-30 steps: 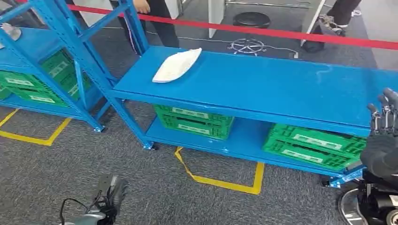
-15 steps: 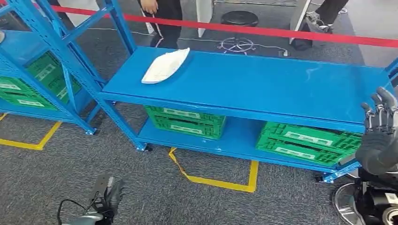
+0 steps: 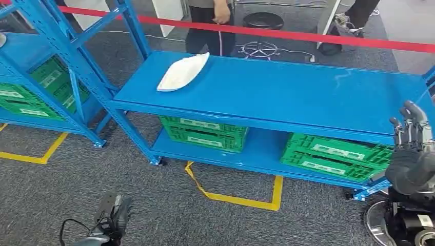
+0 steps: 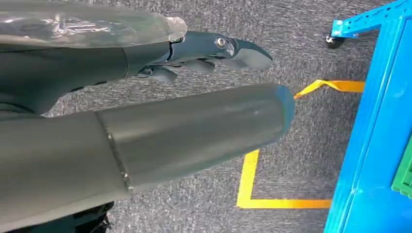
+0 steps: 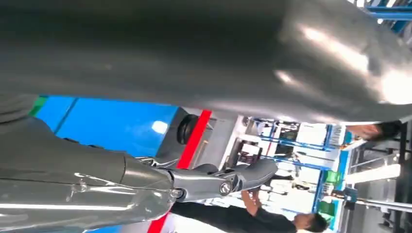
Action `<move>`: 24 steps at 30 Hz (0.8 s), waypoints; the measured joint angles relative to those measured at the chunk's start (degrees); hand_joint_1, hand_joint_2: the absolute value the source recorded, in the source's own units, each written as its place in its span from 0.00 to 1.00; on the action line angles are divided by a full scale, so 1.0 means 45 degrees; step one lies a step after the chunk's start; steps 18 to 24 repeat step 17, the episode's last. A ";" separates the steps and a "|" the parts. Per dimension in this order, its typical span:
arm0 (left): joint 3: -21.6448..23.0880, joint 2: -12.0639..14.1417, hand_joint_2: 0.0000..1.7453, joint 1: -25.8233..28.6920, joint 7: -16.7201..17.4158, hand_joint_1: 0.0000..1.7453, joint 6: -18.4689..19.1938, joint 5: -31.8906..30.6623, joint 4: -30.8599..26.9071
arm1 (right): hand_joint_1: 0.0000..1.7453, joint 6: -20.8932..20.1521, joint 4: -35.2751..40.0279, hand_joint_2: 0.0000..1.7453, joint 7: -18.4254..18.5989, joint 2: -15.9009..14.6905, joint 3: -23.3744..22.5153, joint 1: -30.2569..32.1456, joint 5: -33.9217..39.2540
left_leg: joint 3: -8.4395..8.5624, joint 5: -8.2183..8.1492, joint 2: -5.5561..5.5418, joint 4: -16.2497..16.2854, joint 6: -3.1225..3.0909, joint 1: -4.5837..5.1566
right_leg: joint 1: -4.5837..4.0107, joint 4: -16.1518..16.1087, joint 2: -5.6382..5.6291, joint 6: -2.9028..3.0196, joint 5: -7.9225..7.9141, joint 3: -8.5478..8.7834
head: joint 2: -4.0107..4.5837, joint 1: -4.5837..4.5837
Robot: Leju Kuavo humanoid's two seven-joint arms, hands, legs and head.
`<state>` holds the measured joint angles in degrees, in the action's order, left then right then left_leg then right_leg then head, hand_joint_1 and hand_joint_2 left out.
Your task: Take the parts from the cabinet and place them on the table.
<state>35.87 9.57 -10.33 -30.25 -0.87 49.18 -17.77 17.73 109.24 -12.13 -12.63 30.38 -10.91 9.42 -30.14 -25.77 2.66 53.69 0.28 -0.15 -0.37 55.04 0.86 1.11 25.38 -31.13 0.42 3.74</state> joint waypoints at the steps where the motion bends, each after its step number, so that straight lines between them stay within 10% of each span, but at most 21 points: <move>1: 0.0000 0.0009 0.00 -0.0003 0.0000 0.00 0.0130 0.0005 0.0000 | 0.00 -0.0077 0.0005 0.00 0.0029 0.0000 -0.0024 0.0052 -0.0091 | 0.0000 0.0000 0.0000 0.0000 0.0000 0.0001 | 0.0001 0.0000 0.0000 -0.0001 0.0000 0.0000 | 0.0000 0.0005; 24: 0.0000 -0.0102 0.00 -0.0231 0.0423 0.00 0.0432 -0.0063 0.0000 | 0.00 -0.0374 0.0287 0.00 0.0228 0.0000 -0.0627 0.0546 -0.0277 | 0.0005 0.0000 0.0003 0.0004 -0.0001 0.0003 | 0.0004 -0.0001 -0.0009 -0.0008 -0.0006 0.0000 | 0.0000 0.0005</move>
